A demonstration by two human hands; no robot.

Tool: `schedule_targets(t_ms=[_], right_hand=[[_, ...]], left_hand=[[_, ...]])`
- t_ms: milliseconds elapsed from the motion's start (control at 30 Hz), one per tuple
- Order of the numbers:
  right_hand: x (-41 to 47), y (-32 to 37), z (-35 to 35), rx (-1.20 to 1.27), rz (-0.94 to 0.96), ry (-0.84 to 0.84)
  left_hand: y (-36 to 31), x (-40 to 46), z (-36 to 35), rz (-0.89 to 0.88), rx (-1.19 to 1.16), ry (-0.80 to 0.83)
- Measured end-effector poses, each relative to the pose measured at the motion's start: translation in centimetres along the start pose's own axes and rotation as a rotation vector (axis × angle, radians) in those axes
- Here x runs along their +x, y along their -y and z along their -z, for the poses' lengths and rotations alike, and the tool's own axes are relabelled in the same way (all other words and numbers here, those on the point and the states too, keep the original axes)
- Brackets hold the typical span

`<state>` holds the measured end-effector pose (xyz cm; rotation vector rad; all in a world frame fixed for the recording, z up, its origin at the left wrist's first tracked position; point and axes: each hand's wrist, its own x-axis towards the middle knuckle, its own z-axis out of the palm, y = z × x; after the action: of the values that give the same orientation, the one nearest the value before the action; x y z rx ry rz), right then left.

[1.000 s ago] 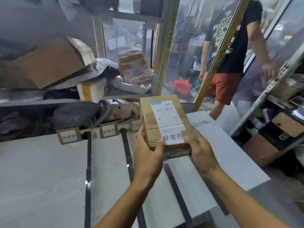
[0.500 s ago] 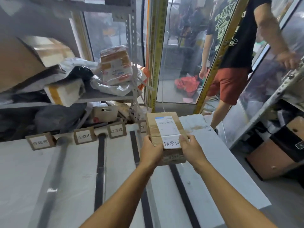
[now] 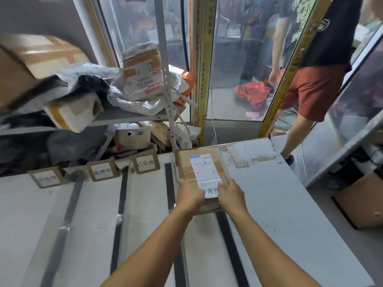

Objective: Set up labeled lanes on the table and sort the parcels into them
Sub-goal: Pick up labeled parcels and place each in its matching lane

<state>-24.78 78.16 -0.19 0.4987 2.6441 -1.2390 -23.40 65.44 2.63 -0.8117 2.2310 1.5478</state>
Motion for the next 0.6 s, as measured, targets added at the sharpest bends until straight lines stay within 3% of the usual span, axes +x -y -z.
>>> schedule_targets(t_ms=[200,333,600], right_hand=[[0.7,0.2,-1.6,-0.023,-0.028,-0.034],[1.4,0.3,-2.0,-0.135,-0.007,-0.053],[1.9,-0.3,-2.1,-0.234,0.035,-0.017]], left_hand=[[-0.5,1.4,-0.9,-0.019,0.332,-0.084],[-0.1,2.0,-1.5,-0.039,0.517,-0.024],[1.1,2.4,-2.1,-0.074,0.554,-0.046]])
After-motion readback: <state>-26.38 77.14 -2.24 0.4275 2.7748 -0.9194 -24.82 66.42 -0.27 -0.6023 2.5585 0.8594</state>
